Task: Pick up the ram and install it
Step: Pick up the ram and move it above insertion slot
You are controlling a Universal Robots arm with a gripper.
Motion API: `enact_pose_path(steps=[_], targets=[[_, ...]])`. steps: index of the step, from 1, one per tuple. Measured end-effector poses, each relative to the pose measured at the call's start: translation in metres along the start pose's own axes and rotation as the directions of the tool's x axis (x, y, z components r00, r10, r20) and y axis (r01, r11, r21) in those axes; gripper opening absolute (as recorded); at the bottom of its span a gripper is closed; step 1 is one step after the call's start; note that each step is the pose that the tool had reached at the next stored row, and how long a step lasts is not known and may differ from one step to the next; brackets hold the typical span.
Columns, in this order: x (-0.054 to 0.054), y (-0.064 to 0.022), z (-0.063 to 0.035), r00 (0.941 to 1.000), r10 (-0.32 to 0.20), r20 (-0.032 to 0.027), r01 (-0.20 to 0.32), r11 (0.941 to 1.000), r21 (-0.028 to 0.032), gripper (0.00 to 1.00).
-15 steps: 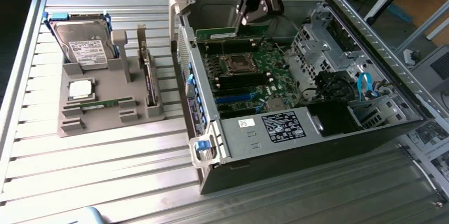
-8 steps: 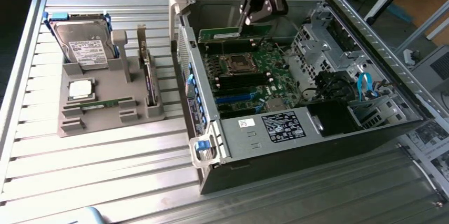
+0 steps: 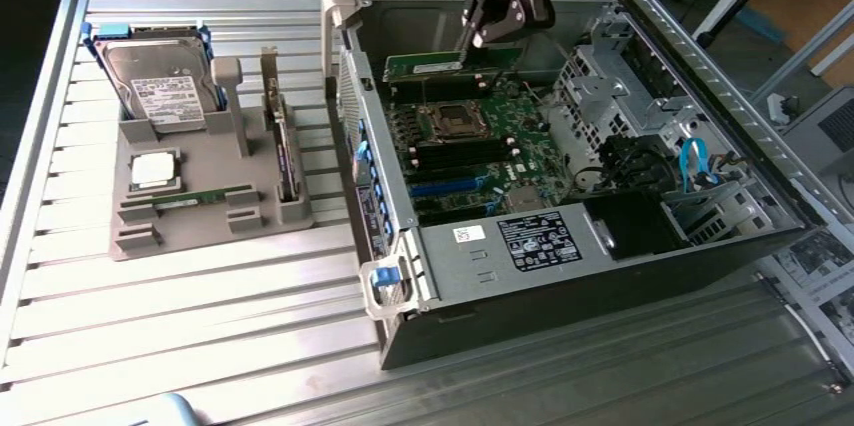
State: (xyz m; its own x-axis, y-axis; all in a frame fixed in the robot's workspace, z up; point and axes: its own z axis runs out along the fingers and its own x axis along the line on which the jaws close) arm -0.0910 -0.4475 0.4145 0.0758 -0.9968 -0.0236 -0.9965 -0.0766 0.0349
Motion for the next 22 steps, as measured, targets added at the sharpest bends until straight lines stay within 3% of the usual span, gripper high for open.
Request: enact_pose_path(steps=[22], targets=[[0.001,-0.0148,-0.0005,1.0,0.0,0.0001,0.0,1.0,0.0,0.13]])
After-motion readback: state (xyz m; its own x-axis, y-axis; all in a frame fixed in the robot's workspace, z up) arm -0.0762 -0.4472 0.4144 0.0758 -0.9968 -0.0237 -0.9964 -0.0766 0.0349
